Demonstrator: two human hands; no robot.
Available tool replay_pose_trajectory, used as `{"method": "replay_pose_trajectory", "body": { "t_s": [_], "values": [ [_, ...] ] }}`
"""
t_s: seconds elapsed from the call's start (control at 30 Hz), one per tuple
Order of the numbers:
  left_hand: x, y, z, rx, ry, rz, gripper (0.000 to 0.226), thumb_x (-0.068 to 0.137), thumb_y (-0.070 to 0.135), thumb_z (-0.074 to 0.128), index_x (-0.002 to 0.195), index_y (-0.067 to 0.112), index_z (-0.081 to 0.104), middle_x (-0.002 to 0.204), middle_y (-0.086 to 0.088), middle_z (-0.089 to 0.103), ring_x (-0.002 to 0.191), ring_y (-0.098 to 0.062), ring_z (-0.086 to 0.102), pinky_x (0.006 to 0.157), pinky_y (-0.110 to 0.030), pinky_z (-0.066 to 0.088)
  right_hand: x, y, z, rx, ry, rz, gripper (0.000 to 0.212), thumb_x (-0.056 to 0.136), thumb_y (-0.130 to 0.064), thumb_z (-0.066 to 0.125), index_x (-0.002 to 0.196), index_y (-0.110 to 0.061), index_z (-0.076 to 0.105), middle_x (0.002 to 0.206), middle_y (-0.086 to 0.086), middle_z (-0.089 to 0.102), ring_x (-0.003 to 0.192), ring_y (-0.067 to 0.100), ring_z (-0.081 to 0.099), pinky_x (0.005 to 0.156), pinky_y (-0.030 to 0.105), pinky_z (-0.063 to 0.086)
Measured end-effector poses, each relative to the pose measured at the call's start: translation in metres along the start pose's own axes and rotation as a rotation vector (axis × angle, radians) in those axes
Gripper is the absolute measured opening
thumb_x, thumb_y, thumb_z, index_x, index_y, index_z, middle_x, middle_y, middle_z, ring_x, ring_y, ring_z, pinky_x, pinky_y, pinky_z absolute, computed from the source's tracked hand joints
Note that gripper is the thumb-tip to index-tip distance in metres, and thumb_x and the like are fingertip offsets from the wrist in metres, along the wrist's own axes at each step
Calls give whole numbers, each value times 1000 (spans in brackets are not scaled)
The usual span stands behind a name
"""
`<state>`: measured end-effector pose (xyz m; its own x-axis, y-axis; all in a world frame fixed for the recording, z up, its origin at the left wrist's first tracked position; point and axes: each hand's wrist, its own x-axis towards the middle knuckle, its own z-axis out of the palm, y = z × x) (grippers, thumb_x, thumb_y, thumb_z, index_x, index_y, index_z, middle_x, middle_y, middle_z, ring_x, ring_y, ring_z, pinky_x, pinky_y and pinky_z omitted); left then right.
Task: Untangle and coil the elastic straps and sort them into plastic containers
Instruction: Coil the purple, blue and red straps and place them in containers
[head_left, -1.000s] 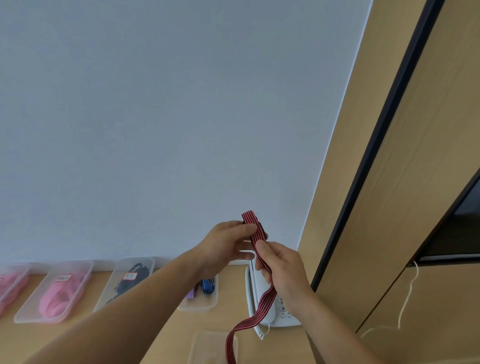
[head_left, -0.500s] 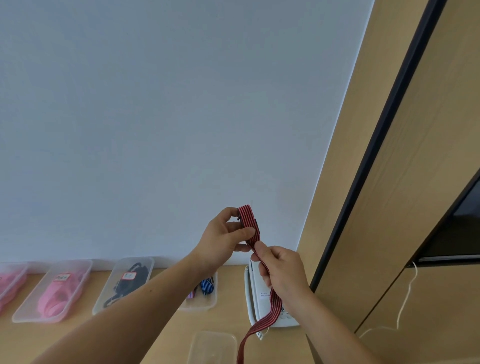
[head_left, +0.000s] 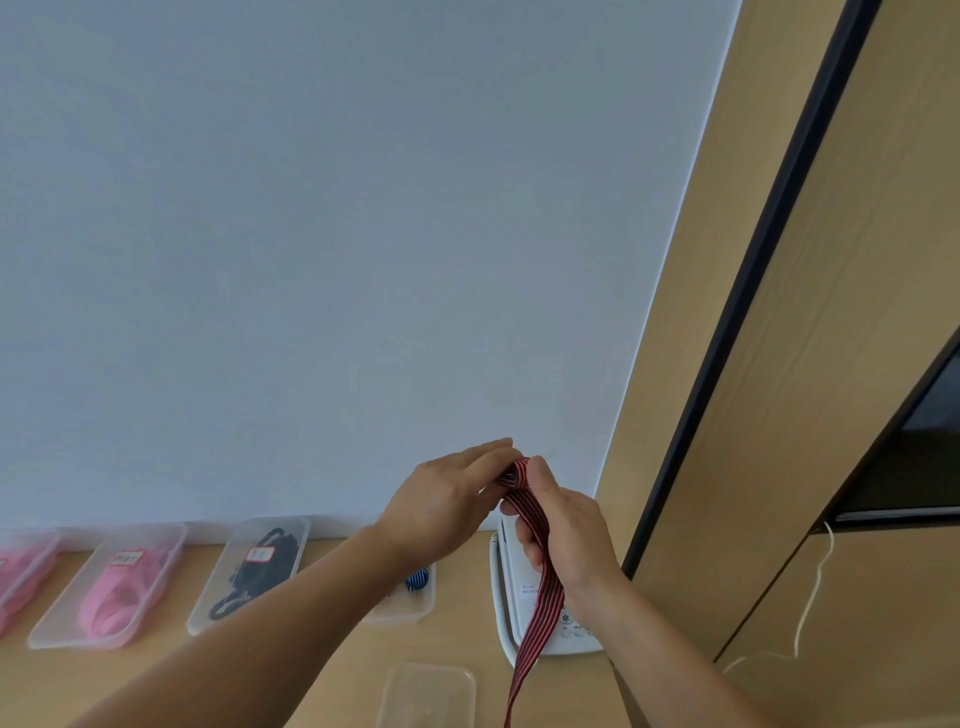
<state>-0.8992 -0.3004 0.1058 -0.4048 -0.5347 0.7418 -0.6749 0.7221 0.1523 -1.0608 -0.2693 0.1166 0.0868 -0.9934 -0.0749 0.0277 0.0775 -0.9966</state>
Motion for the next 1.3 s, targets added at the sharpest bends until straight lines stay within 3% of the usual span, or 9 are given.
{"method": "replay_pose_trajectory", "body": {
  "t_s": [0.2, 0.37, 0.53, 0.67, 0.77, 0.87, 1.0, 1.13, 1.3],
  "values": [
    [-2, -2, 1, 152, -37, 139, 59, 74, -7, 79, 124, 11, 52, 124, -16, 67, 112, -31, 67, 78, -36, 61, -2, 0, -3, 12, 27, 2, 61, 87, -62, 54, 76, -4, 71, 55, 4, 54, 43, 13, 44, 43, 21, 37],
    [1, 2, 7, 133, -153, 73, 78, 76, -14, 68, 142, 16, 39, 142, -15, 54, 130, -31, 53, 81, -36, 61, -3, 3, -4, 102, 95, -6, 61, 94, -56, 49, 82, 0, 72, 53, 4, 54, 43, 11, 43, 42, 20, 37],
    [0, 11, 10, 107, -193, 17, 68, 84, -8, 52, 147, 13, 42, 146, -17, 49, 136, -33, 47, 89, -42, 58, -5, 5, -6, 119, 149, -17, 63, 84, -62, 52, 81, -2, 72, 52, 4, 54, 42, 11, 43, 41, 20, 36],
    [-2, 20, 9, -246, -226, -237, 64, 97, 12, 47, 149, 43, 26, 159, 12, 28, 146, -4, 25, 108, -26, 42, -4, 3, -8, 86, 156, -76, 59, 87, -60, 50, 77, -7, 73, 51, 3, 53, 41, 11, 42, 41, 19, 37],
    [5, 28, 5, -808, -205, -732, 62, 92, 30, 51, 147, 49, 27, 153, 13, 40, 137, -4, 42, 104, -27, 45, -2, 2, -11, -22, 159, -168, 56, 94, -56, 47, 77, -9, 72, 52, 0, 55, 44, 10, 45, 44, 19, 40],
    [18, 26, -4, -1232, -230, -1092, 50, 86, 45, 59, 129, 19, 60, 125, -10, 66, 108, -28, 67, 93, -45, 54, -3, 3, -11, -112, 146, -240, 63, 90, -57, 45, 74, 1, 64, 52, -1, 55, 46, 10, 46, 47, 20, 40],
    [23, 26, -8, -1301, -245, -1036, 40, 88, 35, 66, 111, 2, 66, 108, -23, 68, 96, -37, 66, 103, -62, 44, -5, 9, -9, -185, 141, -304, 57, 90, -53, 46, 64, -4, 58, 52, 0, 56, 45, 10, 46, 46, 19, 40],
    [23, 21, -10, -1291, -183, -1008, 39, 89, 20, 68, 124, 10, 57, 113, -16, 72, 95, -31, 70, 95, -47, 52, -3, 11, -11, -194, 94, -280, 54, 88, -53, 52, 66, -5, 63, 51, -3, 56, 45, 9, 45, 45, 19, 39],
    [20, 17, -12, -962, -148, -864, 45, 92, 14, 67, 133, 20, 48, 99, -5, 77, 86, -18, 73, 78, -30, 57, -2, 15, -12, -197, 56, -166, 45, 92, -46, 55, 72, -9, 70, 47, -5, 55, 43, 8, 45, 44, 19, 39]
  ]
}}
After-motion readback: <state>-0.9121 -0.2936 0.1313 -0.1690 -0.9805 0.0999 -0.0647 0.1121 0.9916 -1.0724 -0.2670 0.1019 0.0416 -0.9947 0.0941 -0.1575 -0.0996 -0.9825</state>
